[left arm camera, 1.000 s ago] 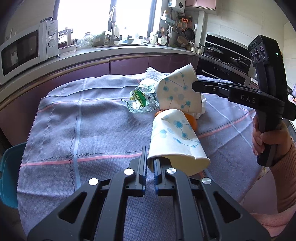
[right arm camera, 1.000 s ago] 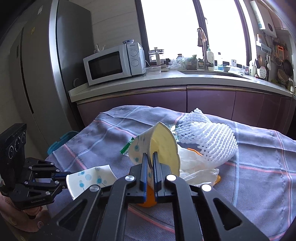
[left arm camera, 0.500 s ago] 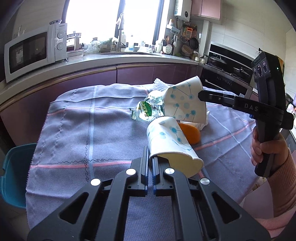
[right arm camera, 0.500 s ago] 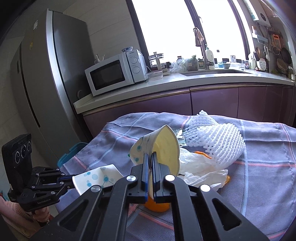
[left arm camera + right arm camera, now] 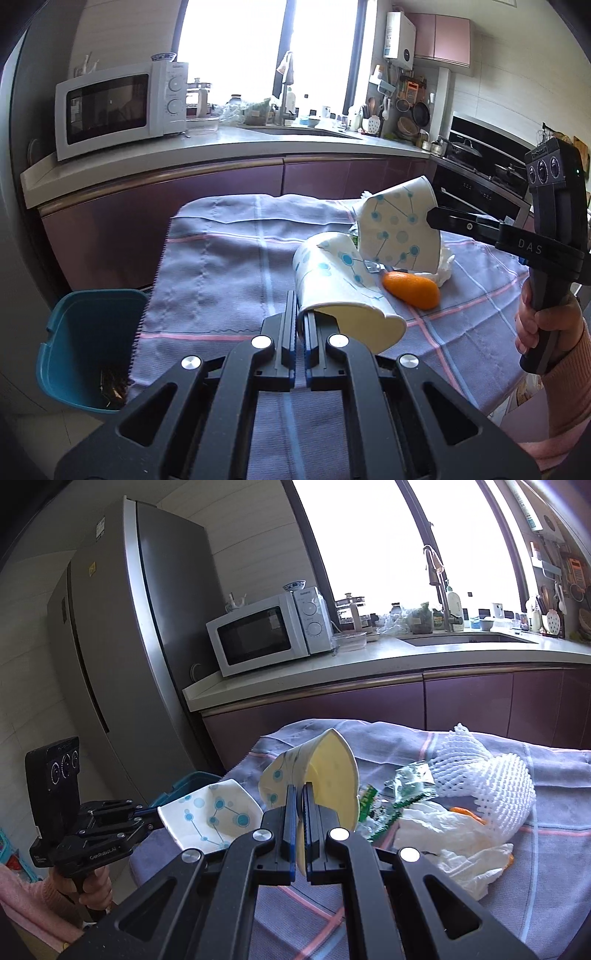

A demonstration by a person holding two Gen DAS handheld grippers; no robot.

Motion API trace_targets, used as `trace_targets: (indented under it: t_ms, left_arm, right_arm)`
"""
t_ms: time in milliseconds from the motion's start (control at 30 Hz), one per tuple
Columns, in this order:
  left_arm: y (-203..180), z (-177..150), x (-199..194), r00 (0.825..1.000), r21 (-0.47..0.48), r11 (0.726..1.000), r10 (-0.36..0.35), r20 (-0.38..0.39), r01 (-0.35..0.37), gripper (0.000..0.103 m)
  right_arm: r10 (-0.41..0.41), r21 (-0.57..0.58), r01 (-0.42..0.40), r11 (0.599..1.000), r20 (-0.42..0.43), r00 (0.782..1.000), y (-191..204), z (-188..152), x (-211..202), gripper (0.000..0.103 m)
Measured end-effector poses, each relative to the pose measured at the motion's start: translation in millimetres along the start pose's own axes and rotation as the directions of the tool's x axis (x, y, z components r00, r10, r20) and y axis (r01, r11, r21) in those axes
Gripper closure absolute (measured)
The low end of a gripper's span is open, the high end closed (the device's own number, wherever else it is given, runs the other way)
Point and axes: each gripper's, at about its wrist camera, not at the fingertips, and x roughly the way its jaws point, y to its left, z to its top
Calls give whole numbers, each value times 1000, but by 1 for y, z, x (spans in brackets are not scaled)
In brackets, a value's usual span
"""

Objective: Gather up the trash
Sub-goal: 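Carry both paper cups over the teal bin and open both tools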

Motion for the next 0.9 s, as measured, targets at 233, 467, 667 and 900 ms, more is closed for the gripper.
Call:
trace_targets:
  t_ms: [233,467,667,900]
  left_arm:
    - [42,-2,-26,996,-65,994,90,23,-88,100]
    - [69,-5,-46,988,-98,984,152,37,-147,100]
    - [84,-6,-56,982,-123,977,182,44,-175,100]
    - [97,-6,-64,975,-143,968,216,50,-207,100]
  right_arm:
    - [80,-39,-81,996,-24,997,32,10,31,100]
    - [137,-53,-140,989,-49,989,56,15,56,100]
    - [167,-60,-171,984,-66,984,71,18,70,100]
    - [187,-71,-193,979,-85,979,83,21,82,100]
